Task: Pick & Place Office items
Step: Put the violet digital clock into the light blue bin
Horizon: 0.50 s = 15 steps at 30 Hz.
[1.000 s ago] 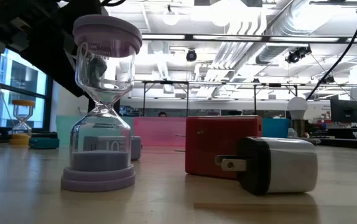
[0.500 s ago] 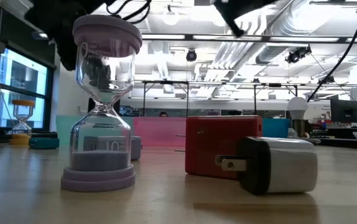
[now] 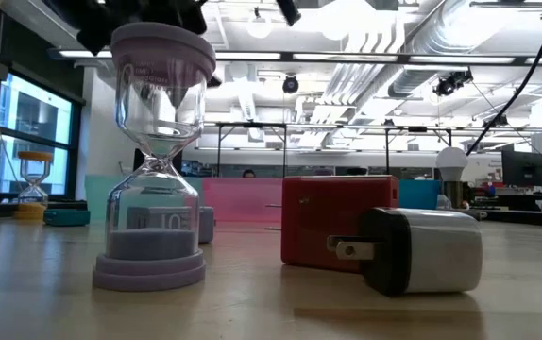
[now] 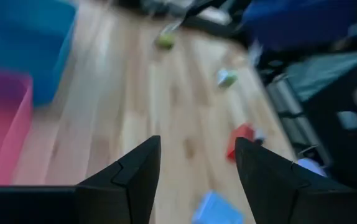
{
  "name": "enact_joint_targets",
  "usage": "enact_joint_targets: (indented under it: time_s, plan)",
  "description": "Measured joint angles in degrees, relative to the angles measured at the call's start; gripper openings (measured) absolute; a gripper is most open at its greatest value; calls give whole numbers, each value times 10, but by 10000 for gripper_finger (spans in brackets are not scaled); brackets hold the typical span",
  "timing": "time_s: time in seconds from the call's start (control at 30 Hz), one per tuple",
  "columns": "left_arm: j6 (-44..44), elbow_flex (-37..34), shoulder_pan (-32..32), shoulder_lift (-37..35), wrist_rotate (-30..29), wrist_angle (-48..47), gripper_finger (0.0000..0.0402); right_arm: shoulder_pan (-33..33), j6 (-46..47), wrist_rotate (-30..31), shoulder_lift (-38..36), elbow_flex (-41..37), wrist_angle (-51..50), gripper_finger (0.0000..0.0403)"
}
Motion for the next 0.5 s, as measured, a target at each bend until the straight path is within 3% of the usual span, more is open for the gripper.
enact_joint_targets:
  time_s: [0.13, 0.3, 0.4, 0.5]
  plan:
    - [20, -9, 29, 0, 102, 44, 200, -27, -90, -96, 0, -4, 90, 119]
    - [-32, -68, 45, -1, 170, 171, 200, -59, -193, -228, -15, -37, 222, 119]
    - [-103, -129, 57, -1, 174, 337, 200, -82, -225, -330, -32, -70, 316, 119]
    - [-180, -187, 45, -1, 126, 525, 200, -109, -239, -431, -34, -104, 410, 119]
